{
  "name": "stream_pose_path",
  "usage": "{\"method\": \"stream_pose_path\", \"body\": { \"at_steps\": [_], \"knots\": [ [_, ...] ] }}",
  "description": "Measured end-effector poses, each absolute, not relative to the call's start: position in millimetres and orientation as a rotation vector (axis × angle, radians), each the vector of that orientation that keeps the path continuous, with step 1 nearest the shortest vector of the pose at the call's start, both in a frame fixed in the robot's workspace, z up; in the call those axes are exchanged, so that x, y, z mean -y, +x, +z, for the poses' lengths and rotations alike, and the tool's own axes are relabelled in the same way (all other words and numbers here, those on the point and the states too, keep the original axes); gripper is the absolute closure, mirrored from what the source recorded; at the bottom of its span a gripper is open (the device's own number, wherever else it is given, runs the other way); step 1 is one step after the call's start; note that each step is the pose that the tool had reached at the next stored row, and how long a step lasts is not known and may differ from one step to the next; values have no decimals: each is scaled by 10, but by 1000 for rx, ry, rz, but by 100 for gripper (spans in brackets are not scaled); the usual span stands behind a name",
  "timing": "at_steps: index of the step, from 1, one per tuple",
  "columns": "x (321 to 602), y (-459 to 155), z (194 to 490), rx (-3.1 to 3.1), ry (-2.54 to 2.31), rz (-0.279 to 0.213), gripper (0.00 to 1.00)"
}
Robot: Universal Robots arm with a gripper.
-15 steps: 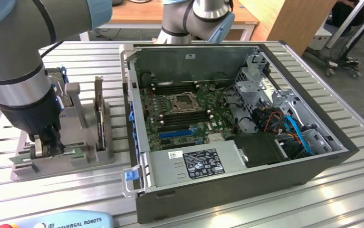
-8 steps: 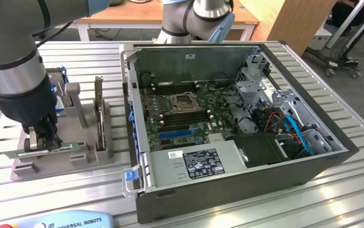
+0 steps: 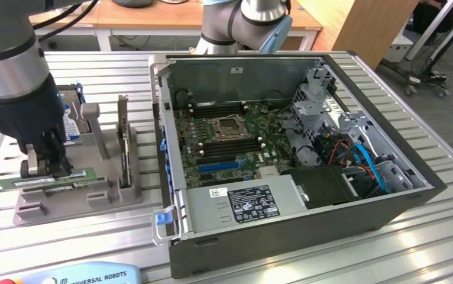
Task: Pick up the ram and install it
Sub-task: 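Pick up the ram and move it above insertion slot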
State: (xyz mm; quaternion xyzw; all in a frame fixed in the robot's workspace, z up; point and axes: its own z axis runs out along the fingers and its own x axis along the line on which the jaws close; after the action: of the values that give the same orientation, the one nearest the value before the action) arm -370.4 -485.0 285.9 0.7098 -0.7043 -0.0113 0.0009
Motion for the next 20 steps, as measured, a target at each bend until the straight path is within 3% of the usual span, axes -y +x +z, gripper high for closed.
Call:
{"method": "stream_pose_path", "body": {
  "at_steps": [20],
  "knots": [
    [4850,-3704,3497,2212,2229,-36,89]
  ]
}}
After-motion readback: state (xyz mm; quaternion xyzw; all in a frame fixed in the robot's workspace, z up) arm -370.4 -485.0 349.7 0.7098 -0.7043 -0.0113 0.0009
